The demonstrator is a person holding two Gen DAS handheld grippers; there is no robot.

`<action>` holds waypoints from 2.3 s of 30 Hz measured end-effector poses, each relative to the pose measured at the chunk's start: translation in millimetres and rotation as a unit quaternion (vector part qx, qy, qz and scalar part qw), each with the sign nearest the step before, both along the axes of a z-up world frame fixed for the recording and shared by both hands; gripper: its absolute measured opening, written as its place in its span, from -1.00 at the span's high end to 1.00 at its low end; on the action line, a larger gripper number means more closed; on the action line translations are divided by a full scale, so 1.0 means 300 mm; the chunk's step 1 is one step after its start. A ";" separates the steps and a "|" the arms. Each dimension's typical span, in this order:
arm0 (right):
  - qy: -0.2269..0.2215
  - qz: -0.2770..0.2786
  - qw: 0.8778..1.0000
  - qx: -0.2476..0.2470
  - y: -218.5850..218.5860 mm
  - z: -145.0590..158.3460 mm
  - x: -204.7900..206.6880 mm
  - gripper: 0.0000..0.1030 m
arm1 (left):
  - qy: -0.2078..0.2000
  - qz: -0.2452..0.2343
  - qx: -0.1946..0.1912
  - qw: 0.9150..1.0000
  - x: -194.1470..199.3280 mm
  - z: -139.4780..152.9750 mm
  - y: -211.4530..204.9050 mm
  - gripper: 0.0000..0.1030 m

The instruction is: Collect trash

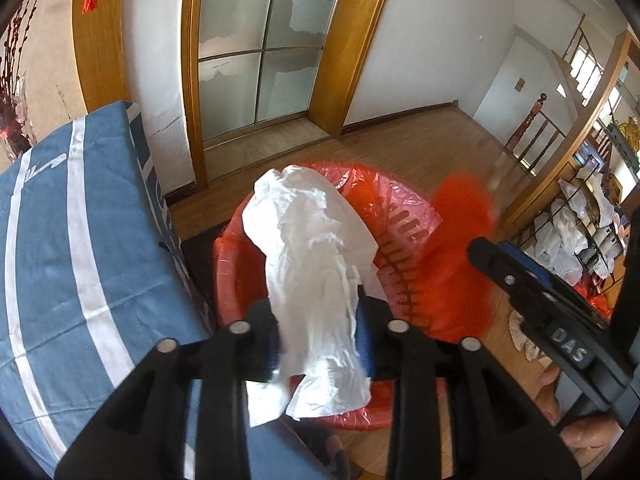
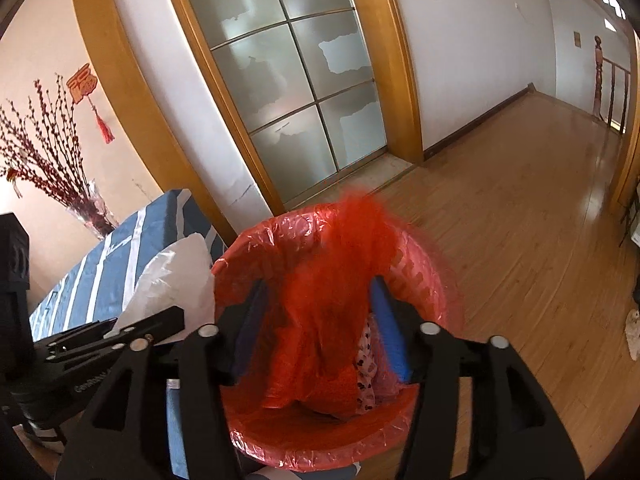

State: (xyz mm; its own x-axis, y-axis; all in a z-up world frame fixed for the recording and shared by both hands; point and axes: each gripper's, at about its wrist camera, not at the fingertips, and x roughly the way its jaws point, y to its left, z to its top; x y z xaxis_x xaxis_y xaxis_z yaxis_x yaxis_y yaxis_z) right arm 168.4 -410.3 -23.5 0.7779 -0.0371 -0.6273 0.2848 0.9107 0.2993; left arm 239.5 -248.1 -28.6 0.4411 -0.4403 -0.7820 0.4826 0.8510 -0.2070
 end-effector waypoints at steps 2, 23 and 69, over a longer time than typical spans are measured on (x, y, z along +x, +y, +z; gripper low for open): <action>-0.002 -0.002 1.000 0.001 -0.005 0.000 -0.002 -0.18 | 0.005 0.001 0.000 1.000 0.006 -0.015 -0.009 0.26; -0.067 -0.046 0.993 -0.082 0.072 0.104 -0.195 -0.81 | -0.057 0.034 0.021 0.998 -0.119 0.037 0.184 -0.48; -0.092 -0.036 0.970 -0.223 0.648 0.077 -0.615 -0.97 | -0.272 0.267 0.043 0.924 -0.855 0.125 0.783 -0.92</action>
